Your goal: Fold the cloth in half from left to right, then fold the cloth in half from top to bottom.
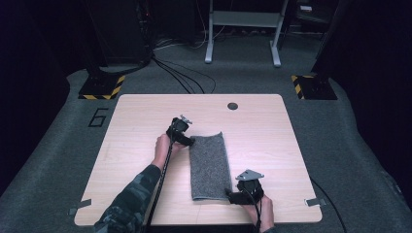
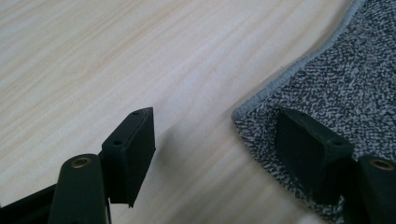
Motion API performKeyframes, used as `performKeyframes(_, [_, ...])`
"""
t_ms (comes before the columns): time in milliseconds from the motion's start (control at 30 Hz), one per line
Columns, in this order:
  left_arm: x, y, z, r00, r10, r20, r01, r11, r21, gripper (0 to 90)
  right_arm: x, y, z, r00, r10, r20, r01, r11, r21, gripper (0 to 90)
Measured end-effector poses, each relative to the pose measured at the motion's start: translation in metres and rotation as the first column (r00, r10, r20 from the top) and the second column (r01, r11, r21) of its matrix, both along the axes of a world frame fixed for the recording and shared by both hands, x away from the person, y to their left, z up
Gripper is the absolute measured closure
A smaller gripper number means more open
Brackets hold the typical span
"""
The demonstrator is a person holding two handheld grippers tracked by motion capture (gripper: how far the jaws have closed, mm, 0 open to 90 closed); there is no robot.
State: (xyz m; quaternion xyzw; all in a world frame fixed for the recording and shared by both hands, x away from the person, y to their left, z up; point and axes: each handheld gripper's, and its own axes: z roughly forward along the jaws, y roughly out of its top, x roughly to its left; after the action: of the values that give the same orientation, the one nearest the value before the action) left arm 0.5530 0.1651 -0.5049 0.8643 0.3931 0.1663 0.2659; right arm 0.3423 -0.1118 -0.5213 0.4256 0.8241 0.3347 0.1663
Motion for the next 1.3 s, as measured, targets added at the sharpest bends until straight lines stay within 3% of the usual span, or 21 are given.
performKeyframes(133, [-0.004, 0.005, -0.001, 0.9997, -0.025, -0.006, 0.025, 0.9996, -0.015, 27.9, -0.008, 0.005, 0.001, 0.9997, 0.017, -0.014, -0.017, 0.9998, -0.007, 23.6])
performKeyframes(200, [-0.006, 0.007, -0.001, 0.9993, -0.035, -0.008, 0.035, 0.9991, -0.025, 27.3, -0.010, 0.009, 0.004, 0.9971, 0.060, -0.047, -0.060, 0.9982, 0.000, 22.7])
performKeyframes(333, [-0.007, 0.014, 0.000, 0.9996, -0.024, -0.016, 0.022, 0.9936, -0.111, 24.4, 0.002, 0.006, 0.017, 0.9961, 0.083, -0.030, -0.081, 0.9956, 0.047, 21.0])
performKeyframes(400, [-0.008, 0.017, 0.003, 0.9998, -0.014, -0.016, 0.012, 0.9903, -0.138, 22.8, 0.016, 0.006, 0.025, 0.9962, 0.087, -0.010, -0.086, 0.9943, 0.063, 19.7])
performKeyframes(533, [-0.010, 0.017, 0.006, 0.9997, -0.012, -0.020, 0.009, 0.9897, -0.143, 19.8, 0.053, 0.006, 0.039, 0.9960, 0.089, 0.010, -0.089, 0.9939, 0.065, 18.7])
performKeyframes(600, [-0.010, 0.017, 0.006, 0.9998, -0.010, -0.019, 0.007, 0.9894, -0.145, 19.4, 0.062, 0.006, 0.042, 0.9963, 0.085, 0.006, -0.086, 0.9944, 0.062, 18.8])
performKeyframes(633, [-0.010, 0.018, 0.007, 0.9998, -0.009, -0.019, 0.006, 0.9891, -0.147, 19.3, 0.081, 0.008, 0.044, 0.9959, 0.090, 0.005, -0.090, 0.9943, 0.057, 18.8])
performKeyframes(833, [-0.010, 0.017, 0.005, 0.9996, -0.001, -0.029, -0.003, 0.9875, -0.158, 19.4, 0.127, 0.014, 0.045, 0.9961, 0.085, -0.023, -0.084, 0.9947, 0.060, 20.0])
performKeyframes(933, [-0.010, 0.015, 0.005, 0.9995, -0.001, -0.032, -0.004, 0.9864, -0.164, 19.5, 0.139, 0.017, 0.046, 0.9964, 0.080, -0.029, -0.078, 0.9955, 0.053, 20.5])
performKeyframes(967, [-0.010, 0.013, 0.005, 0.9996, 0.000, -0.029, -0.004, 0.9863, -0.165, 19.5, 0.152, 0.020, 0.045, 0.9965, 0.077, -0.034, -0.075, 0.9961, 0.046, 21.0])
performKeyframes(1300, [-0.008, 0.008, 0.000, 0.9989, 0.000, -0.047, -0.007, 0.9871, -0.160, 19.6, 0.188, 0.031, 0.029, 0.9957, 0.052, -0.077, -0.052, 0.9986, 0.014, 22.1])
